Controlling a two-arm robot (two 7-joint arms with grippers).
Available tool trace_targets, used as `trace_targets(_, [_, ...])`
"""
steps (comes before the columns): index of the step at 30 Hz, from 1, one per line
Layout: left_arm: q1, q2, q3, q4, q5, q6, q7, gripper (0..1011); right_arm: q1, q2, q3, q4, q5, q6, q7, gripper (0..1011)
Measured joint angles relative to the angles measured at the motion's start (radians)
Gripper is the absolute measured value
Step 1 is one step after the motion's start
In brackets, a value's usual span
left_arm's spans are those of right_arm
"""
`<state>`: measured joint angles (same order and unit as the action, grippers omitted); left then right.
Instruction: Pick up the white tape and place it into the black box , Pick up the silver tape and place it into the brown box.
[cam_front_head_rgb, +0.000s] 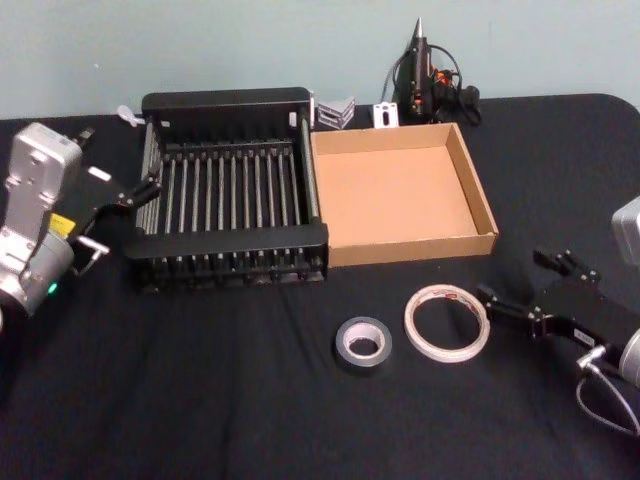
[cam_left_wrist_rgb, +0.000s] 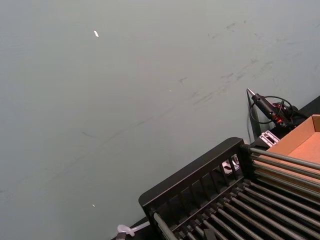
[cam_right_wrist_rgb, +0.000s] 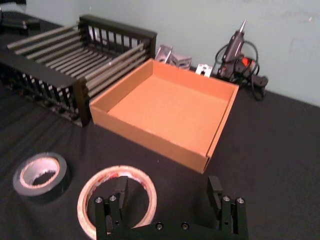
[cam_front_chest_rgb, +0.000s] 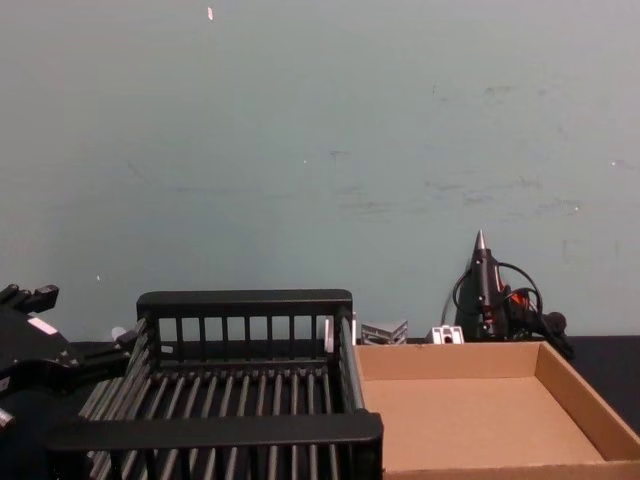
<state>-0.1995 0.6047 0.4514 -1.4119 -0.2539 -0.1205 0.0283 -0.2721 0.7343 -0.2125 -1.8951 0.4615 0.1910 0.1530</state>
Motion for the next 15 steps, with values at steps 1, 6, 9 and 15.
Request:
trace_targets(1, [0.000,0.000,0.000,0.000,0.000,0.000,0.000,1001,0.000,-0.001,-0.001,0.001,-0.002,0.007,0.002,1003])
trace_targets(6, [0.000,0.000,0.000,0.000,0.000,0.000,0.000,1001,0.011,-0.006,-0.010,0.013,-0.017,0.037,0.017,1002])
trace_targets(9, [0.000,0.000,0.000,0.000,0.000,0.000,0.000,1001,0.023,-0.010,-0.023,0.025,-0.034,0.057,0.034,1003])
trace_targets(15, [0.000,0.000,0.000,0.000,0.000,0.000,0.000,1001,0.044,-0.025,-0.039,0.048,-0.056,0.079,0.051,1003])
